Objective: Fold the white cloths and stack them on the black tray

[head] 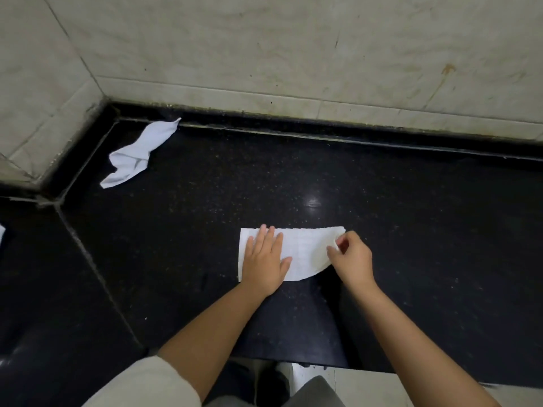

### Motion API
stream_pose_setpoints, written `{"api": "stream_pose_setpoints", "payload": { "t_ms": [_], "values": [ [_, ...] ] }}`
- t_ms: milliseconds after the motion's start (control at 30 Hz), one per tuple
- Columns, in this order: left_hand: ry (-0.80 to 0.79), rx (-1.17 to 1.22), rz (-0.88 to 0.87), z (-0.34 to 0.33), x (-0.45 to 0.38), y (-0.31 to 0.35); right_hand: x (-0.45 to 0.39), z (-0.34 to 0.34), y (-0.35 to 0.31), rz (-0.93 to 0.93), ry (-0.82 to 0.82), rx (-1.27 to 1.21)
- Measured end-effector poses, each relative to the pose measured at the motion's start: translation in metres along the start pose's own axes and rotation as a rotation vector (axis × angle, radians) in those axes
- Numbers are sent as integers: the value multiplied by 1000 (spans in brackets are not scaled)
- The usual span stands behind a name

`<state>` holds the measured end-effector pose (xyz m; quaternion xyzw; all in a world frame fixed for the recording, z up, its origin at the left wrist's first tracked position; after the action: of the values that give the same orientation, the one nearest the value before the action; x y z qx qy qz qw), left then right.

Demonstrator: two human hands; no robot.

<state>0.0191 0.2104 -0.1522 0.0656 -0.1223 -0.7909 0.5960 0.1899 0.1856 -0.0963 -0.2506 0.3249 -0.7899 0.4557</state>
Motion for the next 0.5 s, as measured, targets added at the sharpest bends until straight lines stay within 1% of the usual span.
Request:
{"api": "stream_pose_setpoints", "payload": {
  "t_ms": [67, 133, 200, 300, 367, 500],
  "values": [
    [106, -21, 21, 23, 3, -11, 9, -9, -30, 115, 11, -88],
    [109, -3, 109, 31, 12, -39, 21, -31, -57, 238, -1, -113],
    [127, 46, 227, 36, 27, -74, 35, -62, -74, 331, -72, -88],
    [156, 84, 373, 47, 57, -116, 59, -119, -66, 434, -300, 57],
    [140, 108, 413, 48, 75, -130, 72, -143, -55, 569, -370, 153],
    [183, 194, 382, 52, 91, -126, 74, -149, -41, 631, -451, 214]
  ]
}}
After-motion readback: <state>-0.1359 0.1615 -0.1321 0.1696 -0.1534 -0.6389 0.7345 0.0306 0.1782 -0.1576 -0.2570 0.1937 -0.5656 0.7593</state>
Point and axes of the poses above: each hand's wrist, its own x-axis away from the middle knuckle, its own z-axis out of the back of the hand, y = z × x, the point moved 7 cm from there along -x, towards the middle knuckle, and after that the axes turned 5 degrees about y, right-handed, at the moved point
